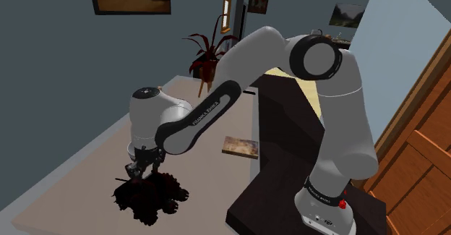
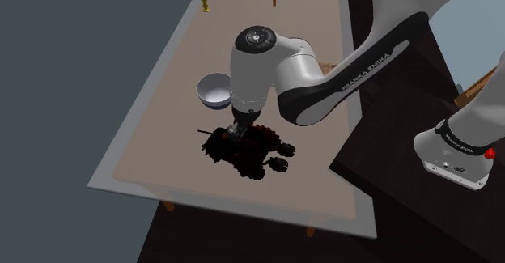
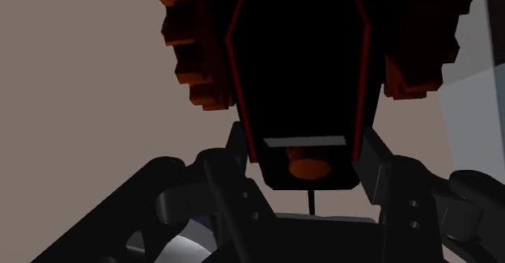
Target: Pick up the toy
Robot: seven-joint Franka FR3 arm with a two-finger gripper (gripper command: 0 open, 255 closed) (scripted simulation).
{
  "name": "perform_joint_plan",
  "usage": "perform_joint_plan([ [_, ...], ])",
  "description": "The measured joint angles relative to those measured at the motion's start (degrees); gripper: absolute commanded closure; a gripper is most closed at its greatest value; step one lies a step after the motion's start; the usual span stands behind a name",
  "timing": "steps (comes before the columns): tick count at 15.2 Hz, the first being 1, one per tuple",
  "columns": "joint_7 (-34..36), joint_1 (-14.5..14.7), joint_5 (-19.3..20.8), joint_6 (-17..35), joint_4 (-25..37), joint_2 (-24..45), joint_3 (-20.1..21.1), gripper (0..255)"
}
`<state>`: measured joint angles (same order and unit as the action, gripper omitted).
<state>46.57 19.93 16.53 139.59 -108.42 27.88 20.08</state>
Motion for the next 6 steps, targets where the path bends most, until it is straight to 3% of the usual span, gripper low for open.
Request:
perform_joint_plan([
  [6, -0.97, -0.61, -1.49, -2.96, 0.46, -2.64, 0.97, 255],
])
